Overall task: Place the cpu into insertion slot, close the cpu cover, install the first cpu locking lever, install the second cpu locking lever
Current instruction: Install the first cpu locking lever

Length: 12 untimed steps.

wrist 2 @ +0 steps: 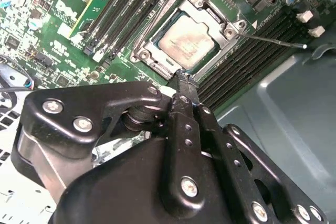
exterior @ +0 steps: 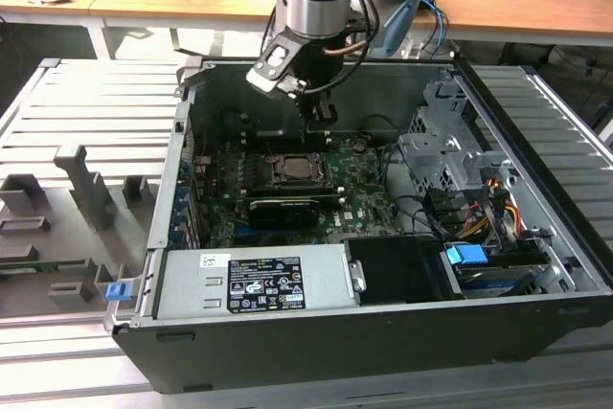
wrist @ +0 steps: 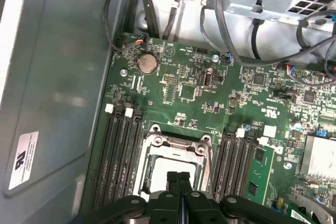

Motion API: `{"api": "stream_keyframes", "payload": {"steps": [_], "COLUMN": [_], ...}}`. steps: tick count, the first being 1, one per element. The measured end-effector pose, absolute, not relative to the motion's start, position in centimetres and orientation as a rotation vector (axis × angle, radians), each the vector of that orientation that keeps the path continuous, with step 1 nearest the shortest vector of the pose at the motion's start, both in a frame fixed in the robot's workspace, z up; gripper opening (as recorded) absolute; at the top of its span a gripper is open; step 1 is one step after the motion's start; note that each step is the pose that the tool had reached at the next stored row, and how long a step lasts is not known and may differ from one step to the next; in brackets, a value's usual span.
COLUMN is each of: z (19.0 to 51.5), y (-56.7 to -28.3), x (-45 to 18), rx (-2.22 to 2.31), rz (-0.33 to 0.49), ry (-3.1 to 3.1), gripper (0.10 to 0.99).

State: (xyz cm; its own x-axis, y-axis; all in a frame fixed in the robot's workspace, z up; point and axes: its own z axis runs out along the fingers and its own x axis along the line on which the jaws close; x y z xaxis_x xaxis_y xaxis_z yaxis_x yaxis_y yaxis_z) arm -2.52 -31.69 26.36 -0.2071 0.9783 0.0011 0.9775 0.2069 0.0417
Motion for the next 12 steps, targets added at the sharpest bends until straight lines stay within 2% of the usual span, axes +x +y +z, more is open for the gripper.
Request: {"api": "stream_keyframes", "payload": {"steps": [12], "z": [26.36], "y": [-31.7], "x": [-2.52], "rx": [1.782], "rz": [0.047], "ry": [2.554], "gripper": [0.106]}}
